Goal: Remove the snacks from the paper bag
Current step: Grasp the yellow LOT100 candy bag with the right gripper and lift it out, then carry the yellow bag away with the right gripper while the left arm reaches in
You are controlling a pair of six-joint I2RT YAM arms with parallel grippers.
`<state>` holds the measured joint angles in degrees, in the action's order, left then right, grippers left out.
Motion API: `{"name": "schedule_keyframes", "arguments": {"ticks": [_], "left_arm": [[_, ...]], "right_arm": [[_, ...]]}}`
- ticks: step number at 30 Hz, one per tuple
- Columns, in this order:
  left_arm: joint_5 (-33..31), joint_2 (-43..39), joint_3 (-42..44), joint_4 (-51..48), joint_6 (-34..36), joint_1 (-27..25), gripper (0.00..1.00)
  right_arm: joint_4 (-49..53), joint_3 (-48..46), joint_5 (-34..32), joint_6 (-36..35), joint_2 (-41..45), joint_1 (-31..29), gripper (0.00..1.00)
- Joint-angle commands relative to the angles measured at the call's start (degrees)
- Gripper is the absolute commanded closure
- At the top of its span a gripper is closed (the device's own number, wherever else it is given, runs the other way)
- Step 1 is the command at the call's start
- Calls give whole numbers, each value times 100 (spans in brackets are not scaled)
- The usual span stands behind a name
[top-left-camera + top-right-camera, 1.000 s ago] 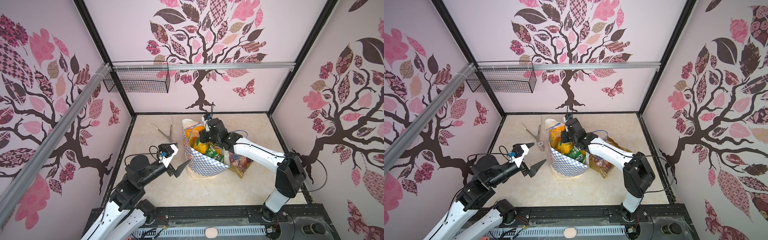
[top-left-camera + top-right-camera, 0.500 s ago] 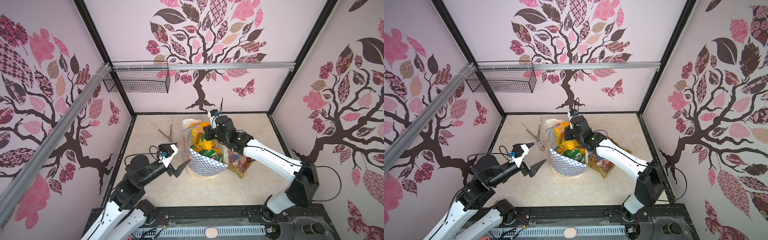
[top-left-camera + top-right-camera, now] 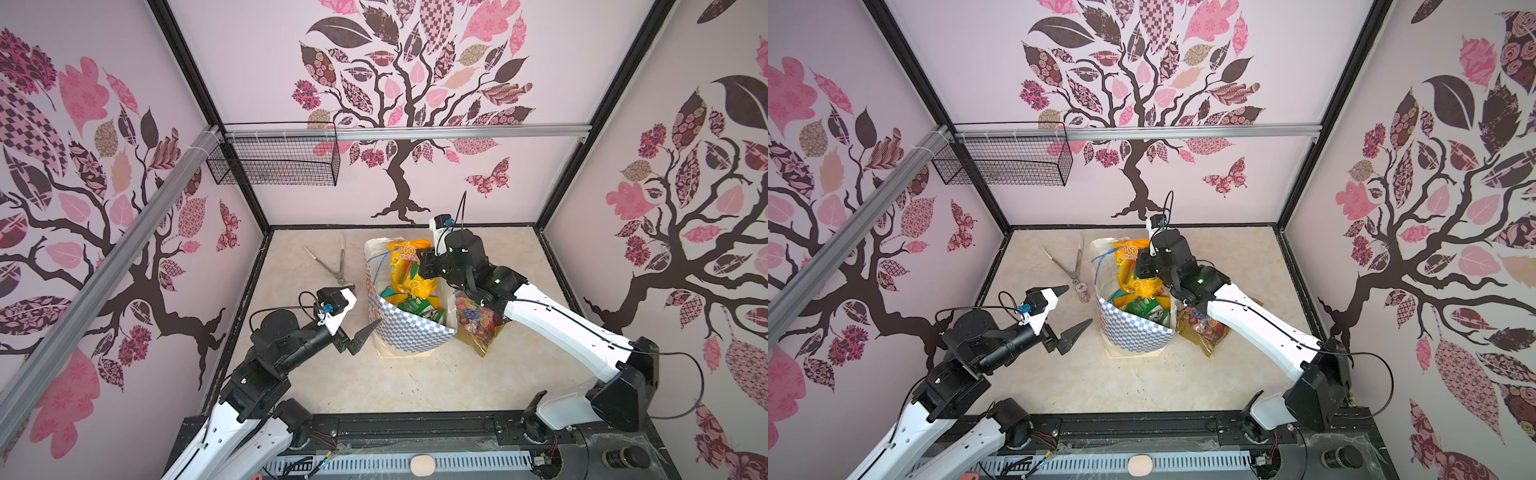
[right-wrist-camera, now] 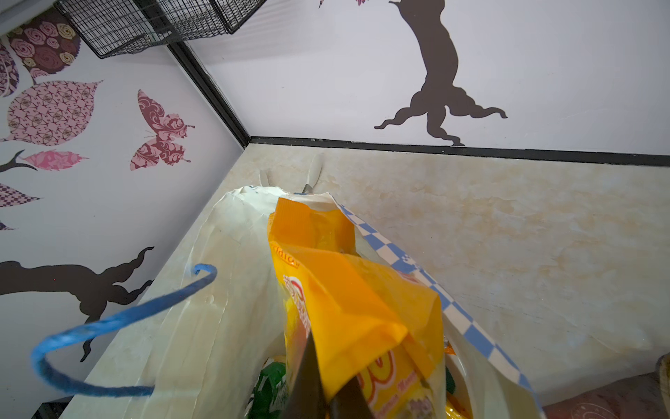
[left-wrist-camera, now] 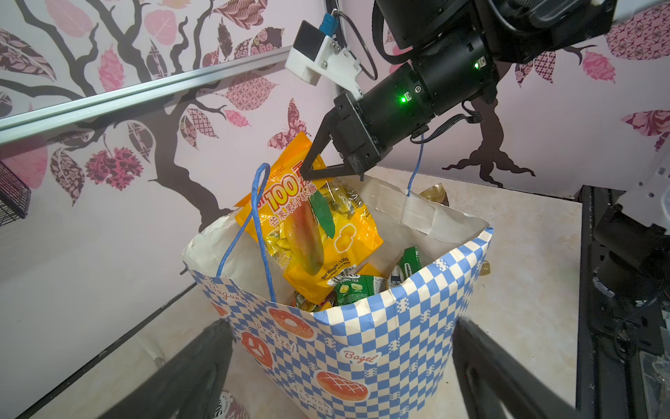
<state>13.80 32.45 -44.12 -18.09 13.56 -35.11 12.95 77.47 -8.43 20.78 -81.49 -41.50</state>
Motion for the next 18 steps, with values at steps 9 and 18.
{"name": "schedule_keyframes", "arguments": {"ticks": [9, 18], "left_arm": [[149, -38, 105, 84, 14, 20, 4], [264, -51, 75, 68, -28, 15, 5]], "right_arm": [[-179, 998, 16, 269, 959, 11, 100], [138, 1638, -908, -477, 1059, 96, 100]]}}
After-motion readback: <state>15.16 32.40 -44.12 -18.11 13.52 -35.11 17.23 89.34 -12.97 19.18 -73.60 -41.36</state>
